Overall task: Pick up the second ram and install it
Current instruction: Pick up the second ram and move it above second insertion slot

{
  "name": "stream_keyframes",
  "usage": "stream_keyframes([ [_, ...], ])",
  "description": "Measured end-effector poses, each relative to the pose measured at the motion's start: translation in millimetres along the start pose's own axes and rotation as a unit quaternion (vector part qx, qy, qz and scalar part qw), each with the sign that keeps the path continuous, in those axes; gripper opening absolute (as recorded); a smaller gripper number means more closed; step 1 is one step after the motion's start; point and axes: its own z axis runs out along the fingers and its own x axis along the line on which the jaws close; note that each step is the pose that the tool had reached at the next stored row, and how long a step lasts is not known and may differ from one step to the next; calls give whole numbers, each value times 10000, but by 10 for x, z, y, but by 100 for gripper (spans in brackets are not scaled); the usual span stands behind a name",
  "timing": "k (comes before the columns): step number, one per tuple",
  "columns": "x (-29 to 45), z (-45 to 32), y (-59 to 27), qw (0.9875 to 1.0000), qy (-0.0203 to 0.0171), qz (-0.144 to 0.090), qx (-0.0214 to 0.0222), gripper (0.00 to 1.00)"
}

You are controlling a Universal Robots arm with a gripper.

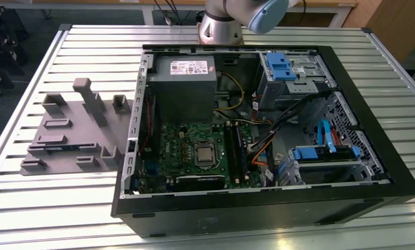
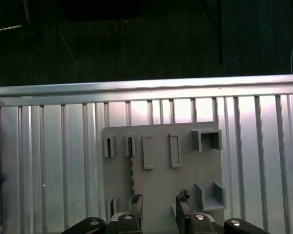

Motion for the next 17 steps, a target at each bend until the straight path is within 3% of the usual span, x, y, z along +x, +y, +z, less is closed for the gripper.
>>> stream_keyframes([
  [9,9,130,-4,10000,0,0,-1,41],
  [17,91,209,-11,10000,0,1,-1,41],
])
